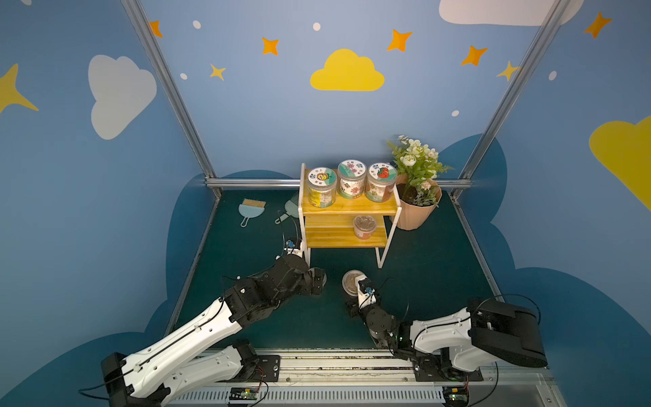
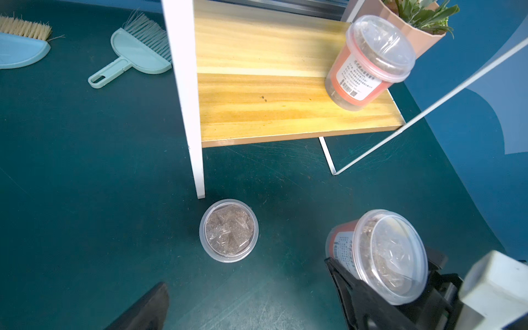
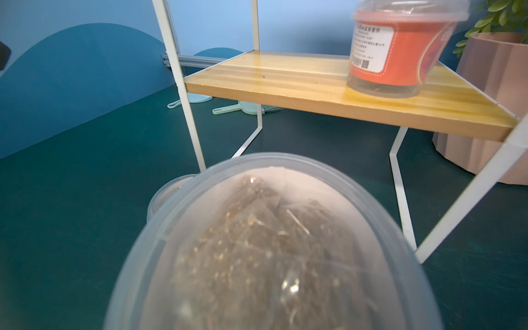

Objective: Place the seed container on the shelf
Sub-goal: Place the seed jar on the shelf.

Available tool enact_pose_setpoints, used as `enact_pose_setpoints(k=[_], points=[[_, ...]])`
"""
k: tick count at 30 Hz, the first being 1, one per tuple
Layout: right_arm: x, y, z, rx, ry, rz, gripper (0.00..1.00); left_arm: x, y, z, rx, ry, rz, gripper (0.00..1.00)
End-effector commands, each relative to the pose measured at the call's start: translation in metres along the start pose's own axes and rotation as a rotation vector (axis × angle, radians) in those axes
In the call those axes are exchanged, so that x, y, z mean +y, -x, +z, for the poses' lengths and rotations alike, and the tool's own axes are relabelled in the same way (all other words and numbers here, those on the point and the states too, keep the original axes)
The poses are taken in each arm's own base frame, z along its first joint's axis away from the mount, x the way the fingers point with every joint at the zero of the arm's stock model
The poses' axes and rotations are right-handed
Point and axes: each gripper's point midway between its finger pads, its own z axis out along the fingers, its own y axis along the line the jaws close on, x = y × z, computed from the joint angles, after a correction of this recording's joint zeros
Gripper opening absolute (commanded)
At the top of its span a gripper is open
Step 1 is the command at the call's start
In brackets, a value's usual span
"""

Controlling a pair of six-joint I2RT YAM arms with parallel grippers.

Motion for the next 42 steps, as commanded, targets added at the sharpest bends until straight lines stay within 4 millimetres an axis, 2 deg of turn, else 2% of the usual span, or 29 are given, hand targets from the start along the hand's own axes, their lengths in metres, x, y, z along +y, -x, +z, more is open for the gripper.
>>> enact_pose_setpoints(k=[1, 5, 8, 14, 22, 24, 27, 34, 42], points=[[0.005, 0.003, 0.000, 0.052, 0.006, -0.057, 0.56, -0.002, 0.011, -0.008, -0.016, -0.031, -0.005, 1.00], [0.007, 0.022, 0.003, 0.037, 0.015, -0.025, 0.56, -0.002, 0.017, -0.011, -0.025, -0.039, -0.023, 1.00], [0.004, 0.025, 0.006, 0.069, 0.005, -0.038, 0.56, -0.002, 0.021, -0.013, -0.032, -0.045, -0.035, 1.00], [0.002, 0.048, 0.016, 0.067, 0.005, -0.017, 0.56, 0.001, 0.028, -0.018, -0.046, -0.046, -0.049, 1.00], [-0.014, 0.084, 0.033, 0.026, -0.024, 0.055, 0.57, 0.001, 0.036, -0.020, -0.064, -0.067, -0.081, 1.00], [-0.016, 0.088, 0.039, 0.025, -0.023, 0.059, 0.57, 0.000, 0.037, -0.020, -0.069, -0.072, -0.084, 1.00], [-0.018, 0.103, 0.051, 0.012, -0.036, 0.076, 0.56, 0.000, 0.037, -0.018, -0.071, -0.078, -0.090, 1.00], [-0.027, 0.114, 0.079, -0.011, -0.080, 0.114, 0.56, -0.003, 0.037, -0.013, -0.067, -0.096, -0.101, 1.00], [-0.032, 0.111, 0.105, -0.020, -0.142, 0.176, 0.56, -0.004, 0.034, -0.009, -0.059, -0.109, -0.103, 1.00]])
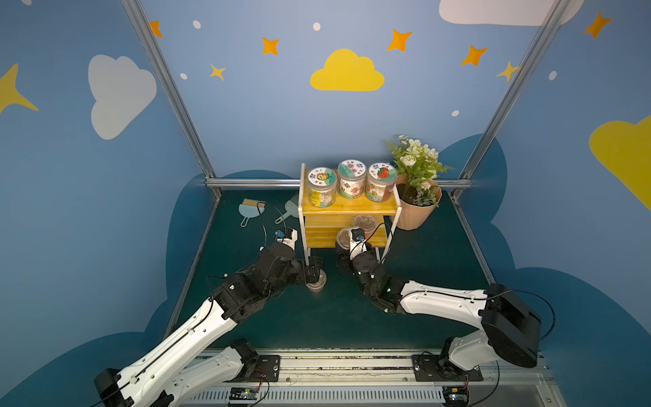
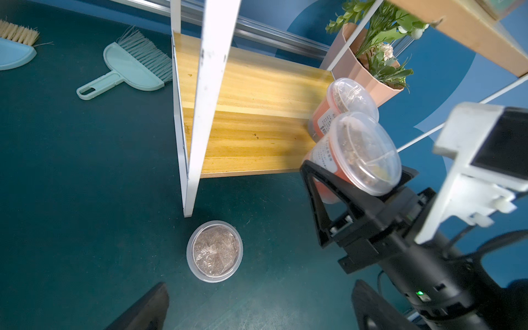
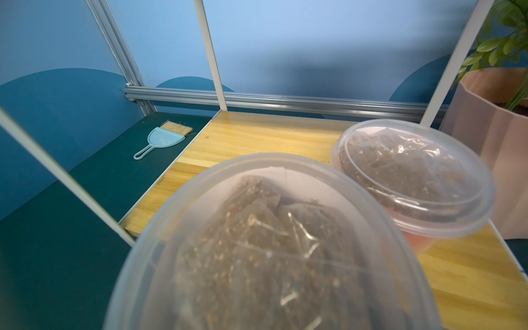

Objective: Place the seed container on the shelf
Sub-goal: Place the seed jar on the shelf.

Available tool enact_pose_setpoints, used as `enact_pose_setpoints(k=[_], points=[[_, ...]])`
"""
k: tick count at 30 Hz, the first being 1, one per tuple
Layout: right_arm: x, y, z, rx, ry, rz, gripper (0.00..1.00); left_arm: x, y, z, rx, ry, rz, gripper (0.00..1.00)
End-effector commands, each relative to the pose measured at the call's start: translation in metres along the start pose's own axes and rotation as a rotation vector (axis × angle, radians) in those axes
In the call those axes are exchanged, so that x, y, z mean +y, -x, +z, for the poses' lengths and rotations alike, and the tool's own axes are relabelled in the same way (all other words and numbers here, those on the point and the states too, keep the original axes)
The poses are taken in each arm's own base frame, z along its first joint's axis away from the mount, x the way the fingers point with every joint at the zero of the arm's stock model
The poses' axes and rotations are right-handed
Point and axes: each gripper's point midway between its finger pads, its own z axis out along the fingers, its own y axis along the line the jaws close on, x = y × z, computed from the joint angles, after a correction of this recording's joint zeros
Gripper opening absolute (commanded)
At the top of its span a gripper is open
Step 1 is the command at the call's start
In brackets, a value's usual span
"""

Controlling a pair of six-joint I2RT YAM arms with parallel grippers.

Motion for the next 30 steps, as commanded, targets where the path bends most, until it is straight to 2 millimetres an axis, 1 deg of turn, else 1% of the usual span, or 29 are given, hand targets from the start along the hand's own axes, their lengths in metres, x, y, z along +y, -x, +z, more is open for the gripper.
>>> enact_pose_setpoints(k=[1, 4, 8, 17, 23, 28, 30], points=[[-0.001, 0.024, 0.009, -0.071, -0.037, 0.115, 0.56, -0.002, 0.001, 0.001, -0.004, -0.020, -0.007, 1.00], [-0.001, 0.026, 0.016, -0.091, -0.063, 0.149, 0.56, 0.001, -0.001, 0.001, -0.004, -0.015, -0.008, 1.00], [0.006, 0.026, 0.026, -0.088, -0.072, 0.147, 0.57, 0.005, -0.002, 0.000, -0.007, -0.008, -0.019, 1.00], [-0.002, 0.019, 0.039, -0.079, -0.112, 0.145, 0.56, 0.015, 0.002, -0.004, -0.017, 0.006, -0.034, 1.00], [-0.006, 0.009, 0.048, -0.034, -0.120, 0.150, 0.56, 0.017, 0.002, -0.005, -0.005, -0.002, -0.040, 1.00], [-0.009, 0.006, 0.053, -0.017, -0.128, 0.147, 0.58, 0.022, -0.002, -0.002, 0.013, 0.006, -0.040, 1.00], [-0.011, 0.007, 0.054, -0.019, -0.132, 0.150, 0.61, 0.023, -0.003, 0.000, 0.021, 0.008, -0.044, 1.00]])
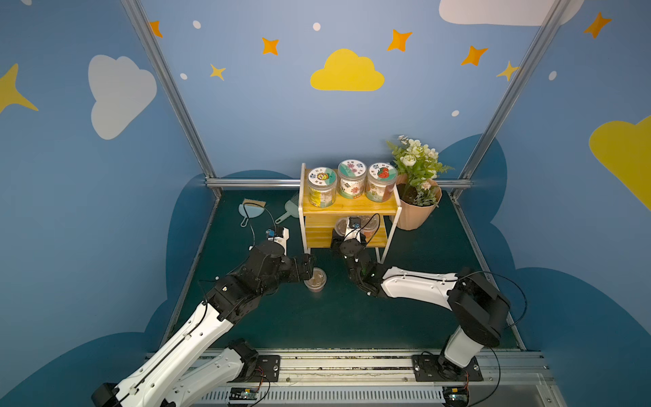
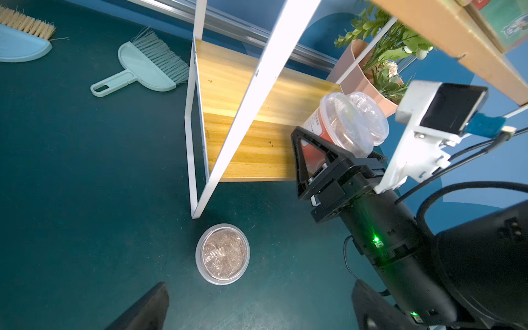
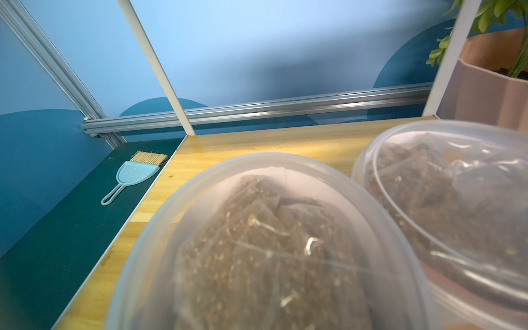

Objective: Place the seed container on the shelf
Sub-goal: Place the seed jar on the shelf.

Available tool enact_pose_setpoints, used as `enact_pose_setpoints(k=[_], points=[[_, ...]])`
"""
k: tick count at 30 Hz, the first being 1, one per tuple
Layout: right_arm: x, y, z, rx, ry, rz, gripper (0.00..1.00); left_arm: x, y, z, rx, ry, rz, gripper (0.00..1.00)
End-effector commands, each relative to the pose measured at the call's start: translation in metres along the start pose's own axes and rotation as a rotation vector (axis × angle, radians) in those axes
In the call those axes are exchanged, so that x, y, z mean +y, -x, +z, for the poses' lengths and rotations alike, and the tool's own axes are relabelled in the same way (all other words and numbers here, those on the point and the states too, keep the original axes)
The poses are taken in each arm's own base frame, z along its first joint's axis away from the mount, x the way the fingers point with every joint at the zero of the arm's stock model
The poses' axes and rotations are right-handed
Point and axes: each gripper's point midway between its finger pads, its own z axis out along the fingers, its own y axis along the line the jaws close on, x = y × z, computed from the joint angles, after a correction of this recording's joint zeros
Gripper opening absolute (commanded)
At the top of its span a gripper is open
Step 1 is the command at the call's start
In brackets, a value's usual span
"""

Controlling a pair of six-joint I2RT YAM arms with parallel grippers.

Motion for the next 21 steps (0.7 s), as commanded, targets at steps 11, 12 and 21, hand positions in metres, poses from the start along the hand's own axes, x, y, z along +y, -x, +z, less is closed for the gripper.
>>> enact_pose_setpoints(k=[11, 12, 21], points=[[-0.004, 0.001, 0.005, 0.037, -0.015, 0.055, 0.85, 0.003, -0.007, 0.005, 0.037, -0.002, 0.004, 1.00], [-0.004, -0.002, 0.004, 0.049, -0.017, 0.059, 0.86, 0.003, -0.008, 0.005, 0.038, -0.001, 0.003, 1.00], [-0.007, -0.004, -0.020, 0.076, -0.014, 0.139, 0.92, 0.001, -0.012, 0.005, 0.062, -0.023, 0.000, 1.00]])
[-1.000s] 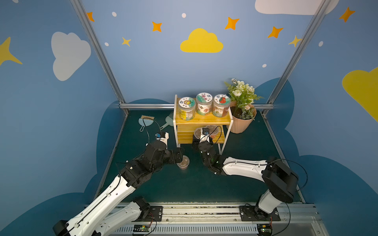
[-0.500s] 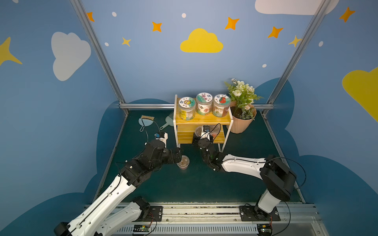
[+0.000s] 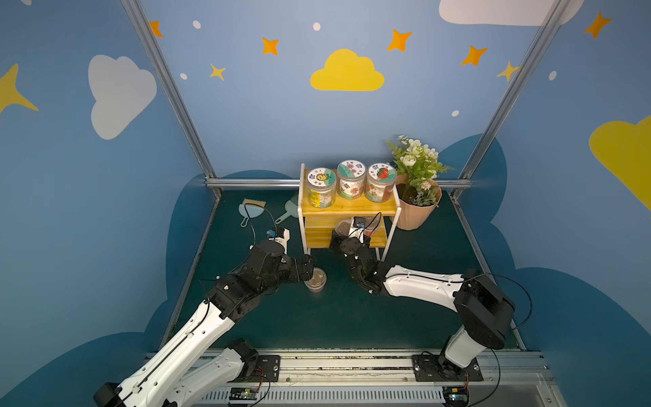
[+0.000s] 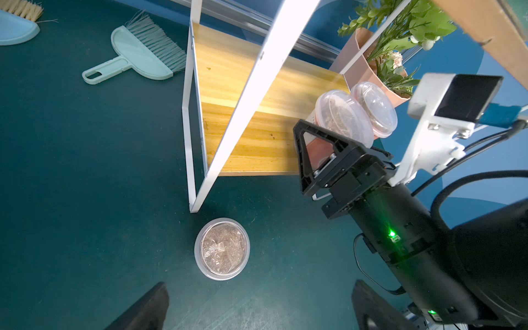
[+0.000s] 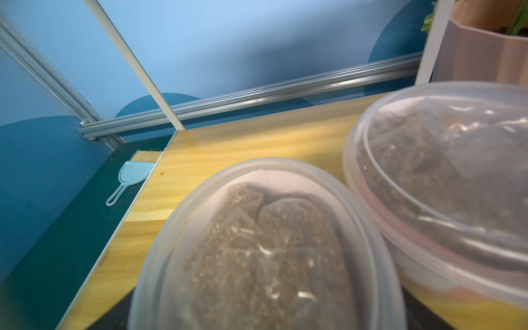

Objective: Place the seed container on the shelf
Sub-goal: Place the seed jar on the shelf.

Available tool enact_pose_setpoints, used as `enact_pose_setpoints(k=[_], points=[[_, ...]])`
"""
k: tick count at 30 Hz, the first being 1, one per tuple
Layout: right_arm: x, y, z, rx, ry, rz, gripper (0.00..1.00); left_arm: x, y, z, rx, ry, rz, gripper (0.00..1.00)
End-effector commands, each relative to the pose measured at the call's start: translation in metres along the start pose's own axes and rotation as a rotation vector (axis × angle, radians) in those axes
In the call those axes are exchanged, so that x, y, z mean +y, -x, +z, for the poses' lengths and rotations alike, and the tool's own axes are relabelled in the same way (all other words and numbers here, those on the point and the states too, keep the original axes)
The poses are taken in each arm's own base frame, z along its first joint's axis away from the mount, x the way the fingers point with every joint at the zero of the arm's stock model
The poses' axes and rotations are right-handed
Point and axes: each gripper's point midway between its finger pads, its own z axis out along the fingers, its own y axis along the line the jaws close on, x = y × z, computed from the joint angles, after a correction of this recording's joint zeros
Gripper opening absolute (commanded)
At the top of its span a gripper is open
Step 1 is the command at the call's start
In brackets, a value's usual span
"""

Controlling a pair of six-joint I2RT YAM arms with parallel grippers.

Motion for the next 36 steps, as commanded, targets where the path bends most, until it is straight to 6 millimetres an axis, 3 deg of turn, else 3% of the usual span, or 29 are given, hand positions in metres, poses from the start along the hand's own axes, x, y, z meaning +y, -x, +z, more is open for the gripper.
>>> enact_pose_setpoints(k=[1, 8, 21, 27, 29, 33, 36], points=[[-0.004, -0.002, -0.012, 0.019, -0.009, 0.026, 0.93, 0.000, -0.007, 0.001, 0.033, -0.011, 0.010, 1.00], [-0.006, -0.013, -0.015, 0.077, -0.030, 0.018, 0.95, -0.001, -0.008, -0.004, 0.032, -0.023, -0.009, 1.00], [-0.021, -0.029, -0.049, 0.147, -0.098, 0.050, 0.97, 0.017, -0.020, -0.010, 0.017, 0.016, -0.028, 1.00], [-0.016, -0.040, -0.062, 0.179, -0.056, 0.054, 0.95, 0.022, -0.025, -0.014, 0.021, 0.022, -0.035, 1.00], [-0.013, -0.043, -0.066, 0.191, -0.035, 0.063, 0.89, 0.023, -0.029, -0.013, 0.034, 0.022, -0.036, 1.00], [-0.013, -0.043, -0.068, 0.185, -0.011, 0.076, 0.64, 0.021, -0.037, -0.009, 0.061, 0.002, -0.090, 1.00], [-0.017, -0.042, -0.064, 0.177, 0.017, 0.097, 0.53, 0.017, -0.040, -0.005, 0.063, -0.032, -0.133, 1.00]])
